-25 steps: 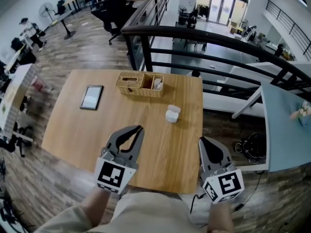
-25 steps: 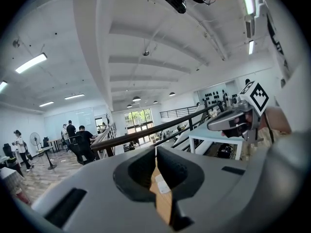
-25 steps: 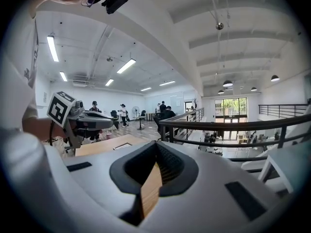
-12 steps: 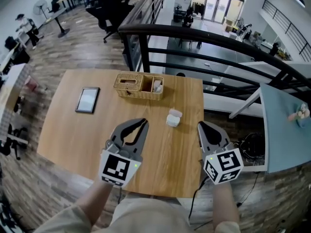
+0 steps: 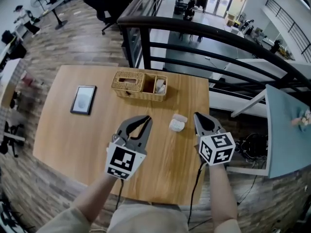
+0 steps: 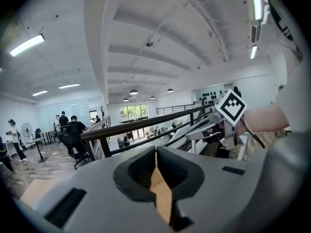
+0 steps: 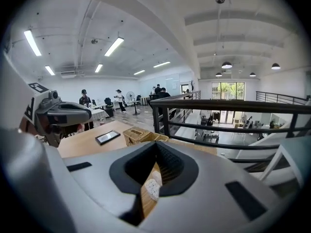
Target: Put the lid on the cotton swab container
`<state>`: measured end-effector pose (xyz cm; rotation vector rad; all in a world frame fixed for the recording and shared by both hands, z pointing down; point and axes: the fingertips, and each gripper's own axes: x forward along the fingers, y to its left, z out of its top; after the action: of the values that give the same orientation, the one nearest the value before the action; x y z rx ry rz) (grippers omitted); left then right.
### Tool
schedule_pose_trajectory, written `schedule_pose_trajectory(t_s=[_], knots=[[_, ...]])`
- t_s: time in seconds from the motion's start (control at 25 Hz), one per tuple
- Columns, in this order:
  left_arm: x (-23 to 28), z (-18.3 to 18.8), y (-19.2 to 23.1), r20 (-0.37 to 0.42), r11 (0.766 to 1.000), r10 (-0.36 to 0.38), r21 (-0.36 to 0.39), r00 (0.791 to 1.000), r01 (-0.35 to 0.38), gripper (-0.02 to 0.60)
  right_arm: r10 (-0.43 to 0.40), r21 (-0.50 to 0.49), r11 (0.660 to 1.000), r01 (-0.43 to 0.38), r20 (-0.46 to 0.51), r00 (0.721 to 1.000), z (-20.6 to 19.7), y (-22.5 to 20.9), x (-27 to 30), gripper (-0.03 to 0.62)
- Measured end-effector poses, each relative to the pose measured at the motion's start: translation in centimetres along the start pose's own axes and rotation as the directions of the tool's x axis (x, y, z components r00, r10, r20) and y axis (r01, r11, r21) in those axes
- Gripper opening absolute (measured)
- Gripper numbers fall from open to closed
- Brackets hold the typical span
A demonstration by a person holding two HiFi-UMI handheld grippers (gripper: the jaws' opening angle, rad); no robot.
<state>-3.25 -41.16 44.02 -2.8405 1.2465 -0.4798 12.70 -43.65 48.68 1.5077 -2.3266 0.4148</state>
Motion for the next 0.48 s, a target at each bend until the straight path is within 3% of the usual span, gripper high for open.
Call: schedule_pose_trajectory(t_s=[0.2,0.48], knots=[[3.2,-4.0,0.9,-0.063,0.994,-0.039,-0.108,0.997,0.032,0.031,0.009,0.062,0.998,-0.004,-0.085,0.996,-3.8,-1.9,4.9,0.026],[5.9,-8.5,1.2,-0.134,0.989,-0.065,-0.137,0.989,0.047,0.031,0.033,0.144,0.990,-0.003,-0.208,0.978,-9.6,-3.7,10.2,0.026]])
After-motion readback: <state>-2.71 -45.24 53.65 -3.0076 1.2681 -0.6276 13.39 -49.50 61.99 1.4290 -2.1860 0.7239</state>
